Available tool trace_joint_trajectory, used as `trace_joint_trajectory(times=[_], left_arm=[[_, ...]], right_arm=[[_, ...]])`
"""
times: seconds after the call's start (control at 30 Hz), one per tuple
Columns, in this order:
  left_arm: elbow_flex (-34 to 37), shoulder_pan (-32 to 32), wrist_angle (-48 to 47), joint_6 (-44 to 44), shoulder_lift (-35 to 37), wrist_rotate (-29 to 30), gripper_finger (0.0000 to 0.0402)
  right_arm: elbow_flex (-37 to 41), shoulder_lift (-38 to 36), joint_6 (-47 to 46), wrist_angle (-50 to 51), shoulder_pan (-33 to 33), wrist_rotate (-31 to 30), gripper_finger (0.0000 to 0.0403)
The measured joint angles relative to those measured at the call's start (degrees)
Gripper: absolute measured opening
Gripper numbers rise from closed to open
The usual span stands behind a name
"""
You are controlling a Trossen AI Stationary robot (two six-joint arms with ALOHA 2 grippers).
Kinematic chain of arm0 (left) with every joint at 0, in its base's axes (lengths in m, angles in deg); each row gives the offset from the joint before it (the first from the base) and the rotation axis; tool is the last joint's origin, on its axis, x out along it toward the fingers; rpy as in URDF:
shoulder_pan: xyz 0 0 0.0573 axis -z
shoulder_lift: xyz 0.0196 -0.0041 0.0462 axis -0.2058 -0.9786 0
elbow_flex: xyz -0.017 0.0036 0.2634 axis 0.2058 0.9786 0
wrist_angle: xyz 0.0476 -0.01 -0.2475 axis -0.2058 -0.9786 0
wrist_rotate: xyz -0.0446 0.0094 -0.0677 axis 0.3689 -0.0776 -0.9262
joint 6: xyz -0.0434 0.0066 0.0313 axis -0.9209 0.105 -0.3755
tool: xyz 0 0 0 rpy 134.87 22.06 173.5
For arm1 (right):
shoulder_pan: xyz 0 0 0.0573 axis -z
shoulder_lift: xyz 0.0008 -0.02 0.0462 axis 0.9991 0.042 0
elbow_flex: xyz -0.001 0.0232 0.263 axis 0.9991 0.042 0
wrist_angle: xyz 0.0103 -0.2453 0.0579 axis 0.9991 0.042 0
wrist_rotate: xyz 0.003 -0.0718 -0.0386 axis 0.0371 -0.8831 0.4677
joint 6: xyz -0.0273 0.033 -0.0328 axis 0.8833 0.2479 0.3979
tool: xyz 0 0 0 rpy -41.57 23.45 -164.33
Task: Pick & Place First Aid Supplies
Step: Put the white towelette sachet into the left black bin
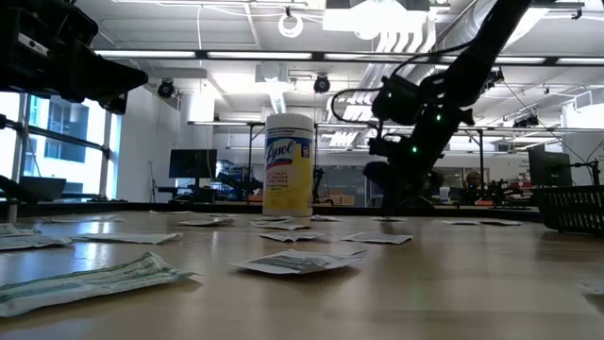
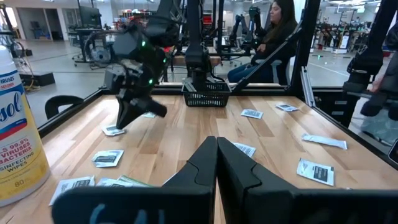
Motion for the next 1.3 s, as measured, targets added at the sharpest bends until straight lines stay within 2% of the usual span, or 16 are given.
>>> trace_joint_trajectory(times=[0.2, 0.43, 0.53, 0.6, 0.77, 1.03, 1.2, 1.3], left_arm=[[0.0, 0.0, 0.0, 0.0, 0.0, 0.0, 0.0001], [0.0, 0.0, 0.0, 0.0, 0.0, 0.0, 0.0001], [0.0, 0.0, 0.0, 0.0, 0.0, 0.0, 0.0001], [0.0, 0.0, 0.0, 0.0, 0.0, 0.0, 0.0001], [0.0, 0.0, 0.0, 0.0, 0.0, 0.0, 0.0001], [0.0, 0.0, 0.0, 0.0, 0.0, 0.0, 0.0001], [0.0, 0.0, 0.0, 0.0, 0.0, 0.0, 0.0001], [0.0, 0.0, 0.0, 0.0, 0.0, 0.0, 0.0001]], right_arm=[[0.0, -3.5, -0.1, 3.1, -1.9, 8.6, 0.0005], [-0.1, -3.9, 15.1, 4.6, -3.8, 2.1, 0.0034], [-0.2, -3.9, 16.9, 6.4, -3.1, -2.1, 0.0060], [-0.1, -3.9, 16.9, 6.9, -1.9, -2.7, 0.0077], [-0.1, -3.9, 18.6, 6.5, 1.7, 6.2, 0.0105], [-0.2, -2.4, 29.6, 4.4, 4.1, 10.6, 0.0098], [-0.2, -0.6, 30.6, 3.3, 4.6, 10.4, 0.0088], [-0.2, -0.2, 30.6, 4.1, 4.5, 8.4, 0.0083]])
